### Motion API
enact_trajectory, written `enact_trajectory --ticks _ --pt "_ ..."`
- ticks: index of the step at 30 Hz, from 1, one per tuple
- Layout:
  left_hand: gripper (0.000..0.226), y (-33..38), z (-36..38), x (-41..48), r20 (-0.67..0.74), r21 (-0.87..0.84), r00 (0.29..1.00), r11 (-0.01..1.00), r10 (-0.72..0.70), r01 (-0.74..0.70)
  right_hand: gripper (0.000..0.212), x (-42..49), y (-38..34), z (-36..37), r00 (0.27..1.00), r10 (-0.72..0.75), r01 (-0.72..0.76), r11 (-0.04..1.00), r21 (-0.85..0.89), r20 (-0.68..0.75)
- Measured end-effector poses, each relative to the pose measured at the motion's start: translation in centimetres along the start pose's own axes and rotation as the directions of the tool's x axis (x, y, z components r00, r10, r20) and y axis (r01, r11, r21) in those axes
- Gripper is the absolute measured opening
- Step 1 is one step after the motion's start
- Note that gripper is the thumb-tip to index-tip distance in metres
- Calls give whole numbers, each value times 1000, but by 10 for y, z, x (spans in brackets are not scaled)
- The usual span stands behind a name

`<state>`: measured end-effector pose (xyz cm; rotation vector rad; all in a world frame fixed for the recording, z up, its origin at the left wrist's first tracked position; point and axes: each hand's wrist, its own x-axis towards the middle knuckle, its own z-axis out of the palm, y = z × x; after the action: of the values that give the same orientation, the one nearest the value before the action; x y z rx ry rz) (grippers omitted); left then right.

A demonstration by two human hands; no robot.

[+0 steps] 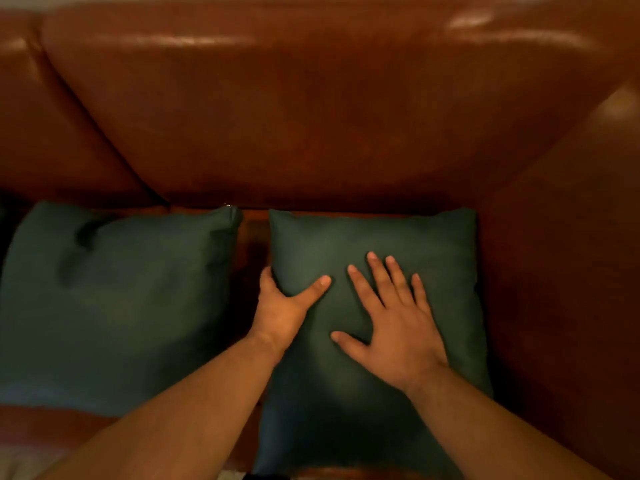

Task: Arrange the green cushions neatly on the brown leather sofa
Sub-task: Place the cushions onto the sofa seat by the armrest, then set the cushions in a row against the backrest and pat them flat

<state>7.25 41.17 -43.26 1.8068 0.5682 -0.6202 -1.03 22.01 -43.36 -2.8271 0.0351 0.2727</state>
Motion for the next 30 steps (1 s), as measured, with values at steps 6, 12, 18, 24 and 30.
enact_trajectory --ticks 6,12,18,24,30 --pt "119 -12 6 29 -96 20 993 997 -68 70 103 12 3 31 997 -24 23 999 -24 -68" --pt "86 16 -8 52 160 -168 980 975 -117 144 102 1 17 50 992 -43 42 999 -14 -116" --pt "45 51 7 95 -52 -256 983 954 -178 159 105 -4 25 59 986 -60 63 998 18 -157" --pt "16 48 16 95 -219 -292 974 957 -62 -5 104 -12 20 45 982 -47 57 997 46 -182" --pt "26 66 -6 87 -411 207 830 925 377 -318 95 -13 -29 30 976 16 31 977 212 -216"
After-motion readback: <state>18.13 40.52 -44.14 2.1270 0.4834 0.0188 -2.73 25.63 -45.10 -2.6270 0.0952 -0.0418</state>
